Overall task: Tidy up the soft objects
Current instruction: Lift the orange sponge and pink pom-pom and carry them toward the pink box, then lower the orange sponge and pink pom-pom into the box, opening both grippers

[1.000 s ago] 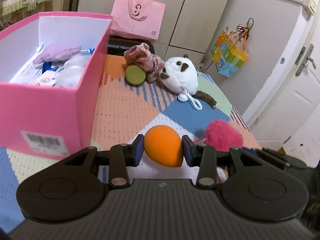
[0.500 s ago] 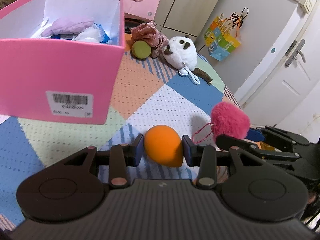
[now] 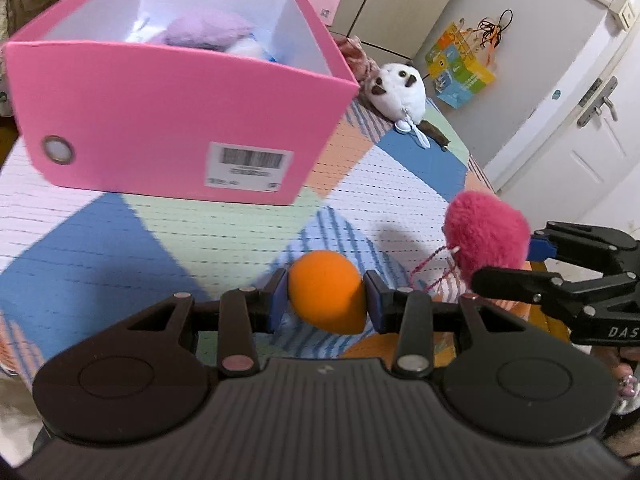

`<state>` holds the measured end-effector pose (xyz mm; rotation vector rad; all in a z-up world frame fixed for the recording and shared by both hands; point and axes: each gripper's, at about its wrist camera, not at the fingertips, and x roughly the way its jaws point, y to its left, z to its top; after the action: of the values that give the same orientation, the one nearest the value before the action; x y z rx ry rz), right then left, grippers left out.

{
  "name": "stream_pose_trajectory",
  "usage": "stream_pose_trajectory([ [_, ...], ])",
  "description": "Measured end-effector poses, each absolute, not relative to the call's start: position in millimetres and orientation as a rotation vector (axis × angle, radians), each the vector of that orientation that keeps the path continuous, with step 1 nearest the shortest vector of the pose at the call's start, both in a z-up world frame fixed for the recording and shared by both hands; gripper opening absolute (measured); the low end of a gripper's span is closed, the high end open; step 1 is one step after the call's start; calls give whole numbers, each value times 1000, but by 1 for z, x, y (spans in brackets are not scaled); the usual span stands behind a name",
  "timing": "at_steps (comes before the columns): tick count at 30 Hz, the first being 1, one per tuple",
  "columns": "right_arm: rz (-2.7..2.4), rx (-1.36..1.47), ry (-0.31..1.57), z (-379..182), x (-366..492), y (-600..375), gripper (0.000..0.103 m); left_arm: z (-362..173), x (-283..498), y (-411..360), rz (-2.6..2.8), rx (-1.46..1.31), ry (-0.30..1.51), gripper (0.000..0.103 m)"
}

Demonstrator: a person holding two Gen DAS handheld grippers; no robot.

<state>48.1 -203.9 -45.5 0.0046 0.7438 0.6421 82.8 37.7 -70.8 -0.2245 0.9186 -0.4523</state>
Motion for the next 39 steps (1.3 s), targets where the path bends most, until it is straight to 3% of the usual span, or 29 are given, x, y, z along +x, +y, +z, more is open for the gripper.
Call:
stream_pose_trajectory([
  [11,760,-23,700,-5,51,-160,48,-15,78,68,-507,-188,870,39],
  [23,809,-24,575,50,87,-125,48,51,95,96,-447,-136,638,39],
  [29,831,-42,544,59,125,-104,48,57,122,107,-403,-154,568,39],
  [39,825,-122,623,38,208,-70,48,34,195,124,-289,-111,607,39],
])
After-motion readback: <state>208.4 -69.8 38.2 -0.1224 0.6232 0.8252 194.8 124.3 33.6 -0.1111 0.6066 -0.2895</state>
